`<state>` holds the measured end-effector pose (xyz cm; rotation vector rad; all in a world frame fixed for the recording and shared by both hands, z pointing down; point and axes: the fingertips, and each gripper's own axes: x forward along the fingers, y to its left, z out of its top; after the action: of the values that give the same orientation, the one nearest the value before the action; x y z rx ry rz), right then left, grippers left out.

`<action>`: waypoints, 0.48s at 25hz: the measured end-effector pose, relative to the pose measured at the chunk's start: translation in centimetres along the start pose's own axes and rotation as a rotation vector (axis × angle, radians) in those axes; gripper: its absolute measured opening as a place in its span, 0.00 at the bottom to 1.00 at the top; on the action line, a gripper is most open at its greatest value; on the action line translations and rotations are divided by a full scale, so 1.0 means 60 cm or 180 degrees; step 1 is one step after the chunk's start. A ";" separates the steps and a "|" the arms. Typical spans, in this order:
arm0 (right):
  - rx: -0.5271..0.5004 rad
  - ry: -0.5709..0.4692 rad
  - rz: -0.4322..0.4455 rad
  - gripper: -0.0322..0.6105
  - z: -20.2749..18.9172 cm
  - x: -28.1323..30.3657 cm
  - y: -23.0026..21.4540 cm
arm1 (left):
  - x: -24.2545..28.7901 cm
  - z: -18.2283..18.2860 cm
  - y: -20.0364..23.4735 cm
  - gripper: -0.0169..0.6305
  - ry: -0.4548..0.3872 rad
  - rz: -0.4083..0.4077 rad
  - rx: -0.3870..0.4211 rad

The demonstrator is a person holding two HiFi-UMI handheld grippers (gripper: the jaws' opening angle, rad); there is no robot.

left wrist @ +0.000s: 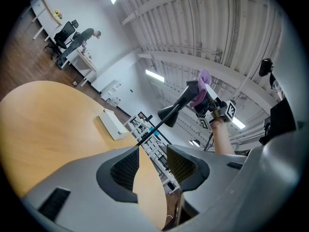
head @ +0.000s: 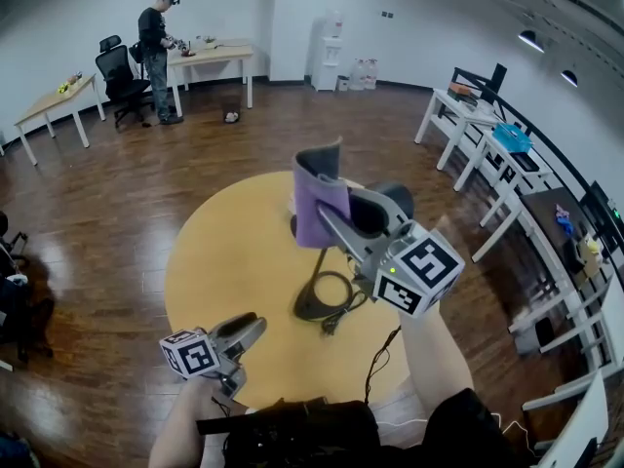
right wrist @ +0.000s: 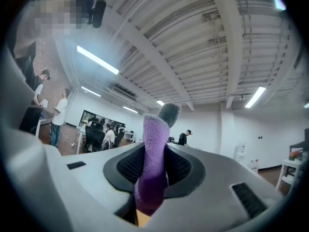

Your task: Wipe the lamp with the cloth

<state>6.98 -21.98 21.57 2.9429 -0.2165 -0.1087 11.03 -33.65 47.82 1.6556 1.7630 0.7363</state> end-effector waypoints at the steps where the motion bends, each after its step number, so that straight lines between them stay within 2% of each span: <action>1: 0.0012 -0.0048 -0.0027 0.21 0.012 -0.005 -0.009 | 0.002 0.001 -0.001 0.30 -0.0001 -0.0005 0.0001; 5: -0.0131 0.0074 0.0057 0.21 0.028 0.008 -0.009 | 0.009 0.009 -0.005 0.30 0.0007 -0.0029 0.0046; 9: -0.0176 0.0467 0.0131 0.21 -0.020 0.040 0.002 | 0.019 0.016 -0.014 0.30 -0.0031 -0.0073 0.0114; 12: -0.0066 0.0474 0.0114 0.21 -0.034 0.038 -0.004 | 0.026 0.017 -0.023 0.30 -0.0029 -0.0084 0.0196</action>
<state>9.41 -21.69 23.39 2.9083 -0.2443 0.1122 10.81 -32.19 46.00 1.6698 1.8143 0.6675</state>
